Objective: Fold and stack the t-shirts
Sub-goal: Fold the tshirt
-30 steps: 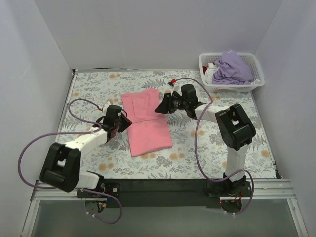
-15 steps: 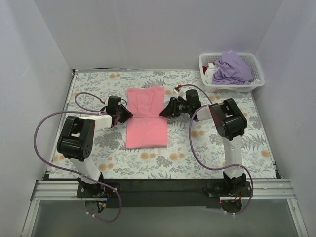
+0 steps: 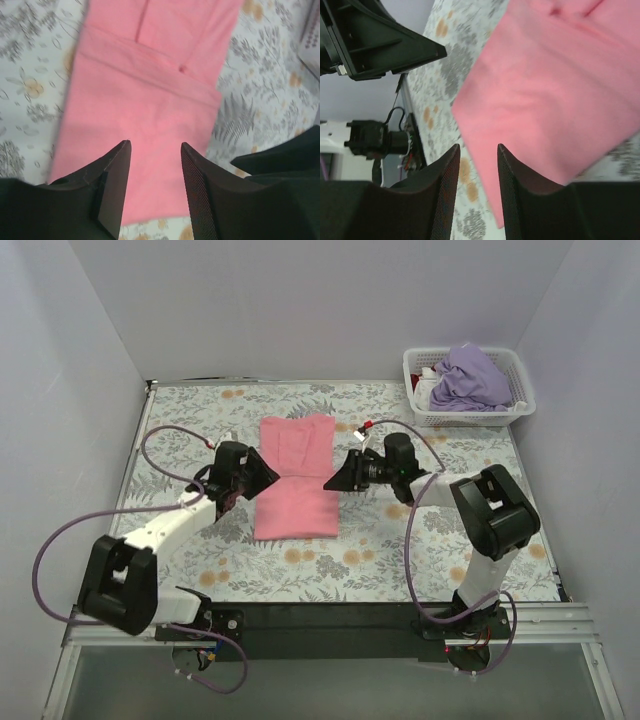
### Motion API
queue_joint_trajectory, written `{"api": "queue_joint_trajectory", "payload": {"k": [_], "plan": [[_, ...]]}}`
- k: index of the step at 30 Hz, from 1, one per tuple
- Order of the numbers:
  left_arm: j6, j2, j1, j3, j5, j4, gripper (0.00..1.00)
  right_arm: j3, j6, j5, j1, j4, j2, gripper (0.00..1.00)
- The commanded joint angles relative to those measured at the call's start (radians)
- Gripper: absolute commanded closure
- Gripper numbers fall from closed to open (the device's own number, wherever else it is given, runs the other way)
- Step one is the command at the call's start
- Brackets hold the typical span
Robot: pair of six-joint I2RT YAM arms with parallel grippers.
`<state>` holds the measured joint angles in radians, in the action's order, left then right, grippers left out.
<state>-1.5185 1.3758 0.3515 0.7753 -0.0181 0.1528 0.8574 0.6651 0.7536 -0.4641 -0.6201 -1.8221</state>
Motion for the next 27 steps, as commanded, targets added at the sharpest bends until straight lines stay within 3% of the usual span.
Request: {"api": "queue_joint_trajectory", "payload": {"k": [1, 8, 15, 20, 23, 27], "plan": [[-0.035, -0.137, 0.064, -0.097, 0.004, 0.111, 0.58, -0.095, 0.05, 0.021, -0.089, -0.068, 0.078, 0.57], [-0.137, -0.202, 0.136, -0.292, -0.016, 0.081, 0.67, -0.159, 0.114, -0.002, -0.217, -0.176, 0.012, 0.56], [-0.235, -0.188, 0.136, -0.389, -0.042, 0.051, 0.72, -0.218, 0.152, -0.039, -0.217, -0.24, -0.149, 0.57], [-0.27, -0.264, 0.136, -0.439, -0.048, 0.111, 0.74, -0.285, 0.159, -0.043, -0.19, -0.237, -0.161, 0.58], [-0.263, -0.332, 0.136, -0.433, -0.02, 0.151, 0.74, -0.327, 0.142, -0.023, -0.162, -0.234, -0.129, 0.58], [-0.238, -0.422, 0.147, -0.374, -0.043, 0.223, 0.62, -0.321, 0.104, 0.013, -0.159, -0.153, -0.024, 0.58]]}}
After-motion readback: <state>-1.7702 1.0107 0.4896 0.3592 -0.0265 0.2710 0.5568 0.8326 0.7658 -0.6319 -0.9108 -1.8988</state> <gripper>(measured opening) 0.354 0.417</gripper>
